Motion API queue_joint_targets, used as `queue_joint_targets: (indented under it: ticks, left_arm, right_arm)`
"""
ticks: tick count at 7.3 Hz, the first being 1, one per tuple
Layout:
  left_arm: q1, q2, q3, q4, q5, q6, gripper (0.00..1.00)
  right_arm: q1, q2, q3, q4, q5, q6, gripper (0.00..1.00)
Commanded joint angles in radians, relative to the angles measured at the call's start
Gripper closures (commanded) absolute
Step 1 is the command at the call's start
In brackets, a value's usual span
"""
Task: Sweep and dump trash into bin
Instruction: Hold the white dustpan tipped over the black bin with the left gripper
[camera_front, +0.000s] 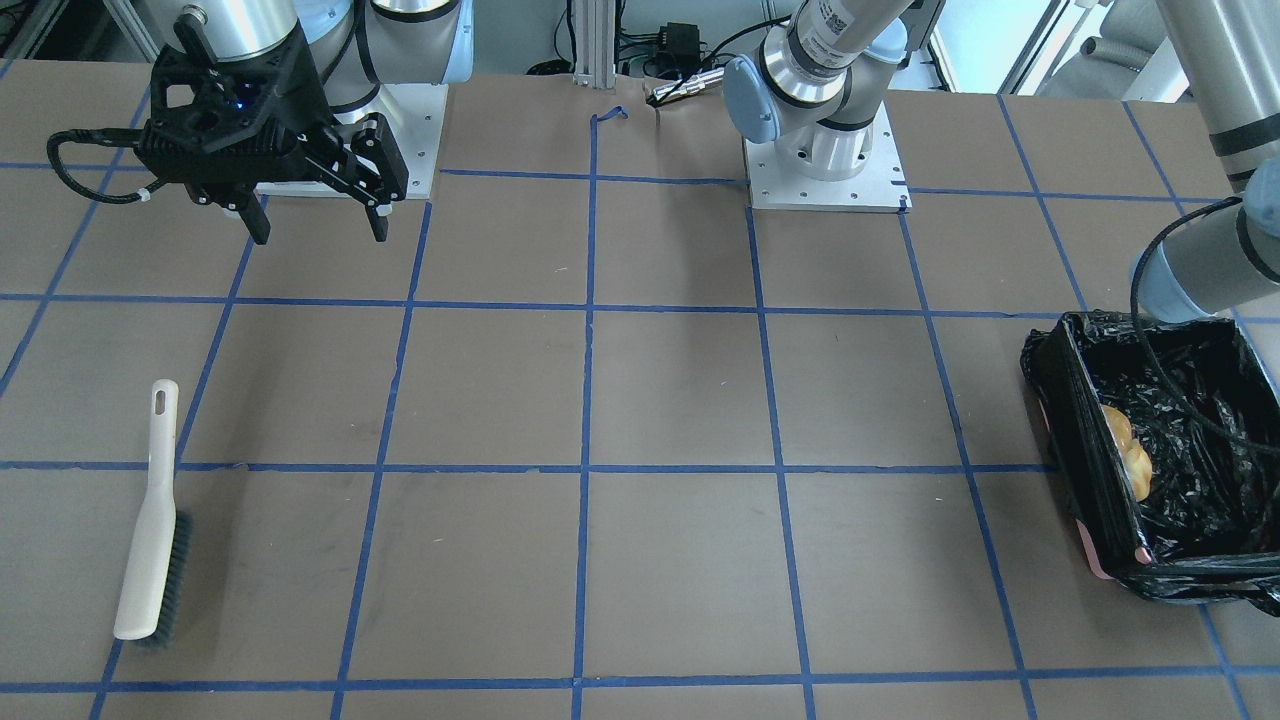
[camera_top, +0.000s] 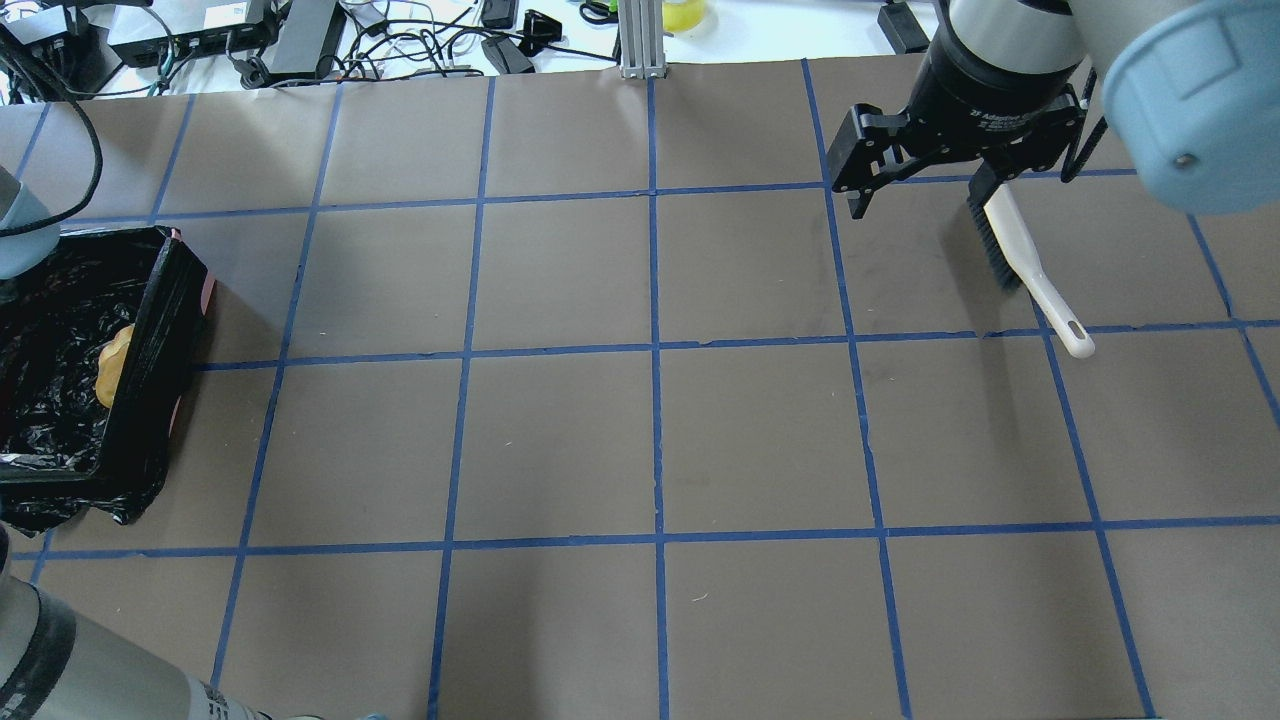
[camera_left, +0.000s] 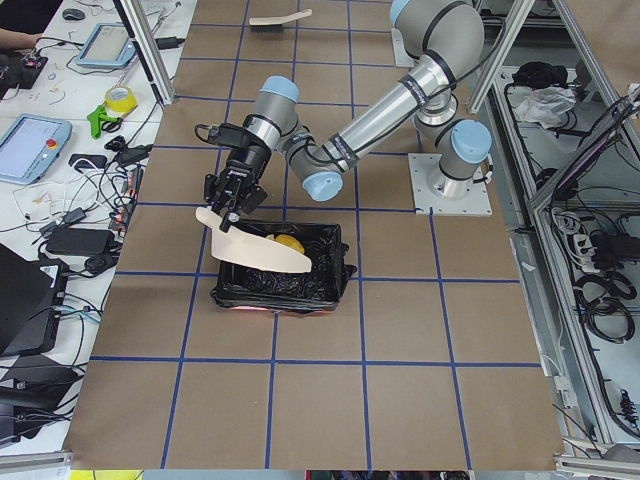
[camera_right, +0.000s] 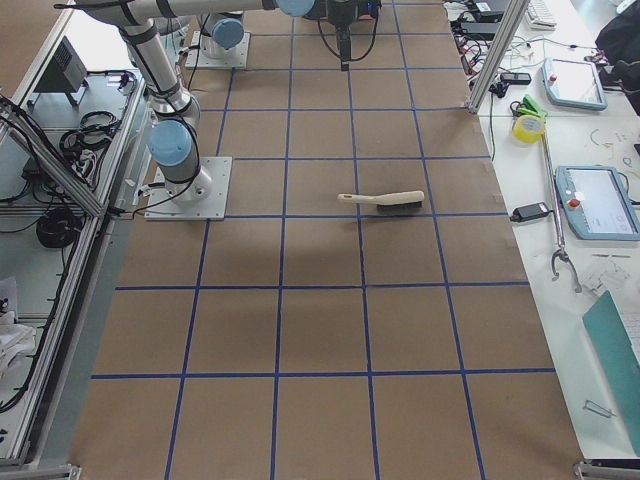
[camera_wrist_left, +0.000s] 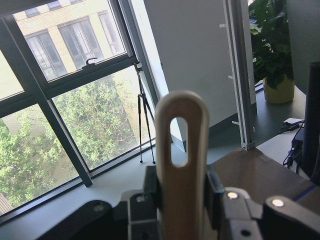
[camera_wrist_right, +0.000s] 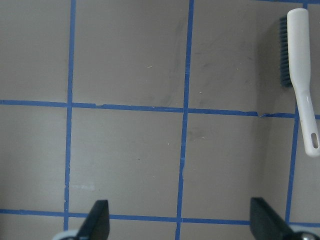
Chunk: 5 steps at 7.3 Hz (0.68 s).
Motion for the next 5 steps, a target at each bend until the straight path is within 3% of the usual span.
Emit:
queue_joint_targets:
  ticks: [1,5]
  left_arm:
    - [0.0,-0.003,-0.009,0.103,-0.002,0.02,1.0]
    - [-0.002,-0.003,-0.019,0.129,0.001,0.04,1.0]
  right_arm:
    - [0.0,0.0,0.0,0.001,0.002,0.0,0.0]
    - [0.0,0.0,0.0,-0.002,0.003,-0.002,0.0]
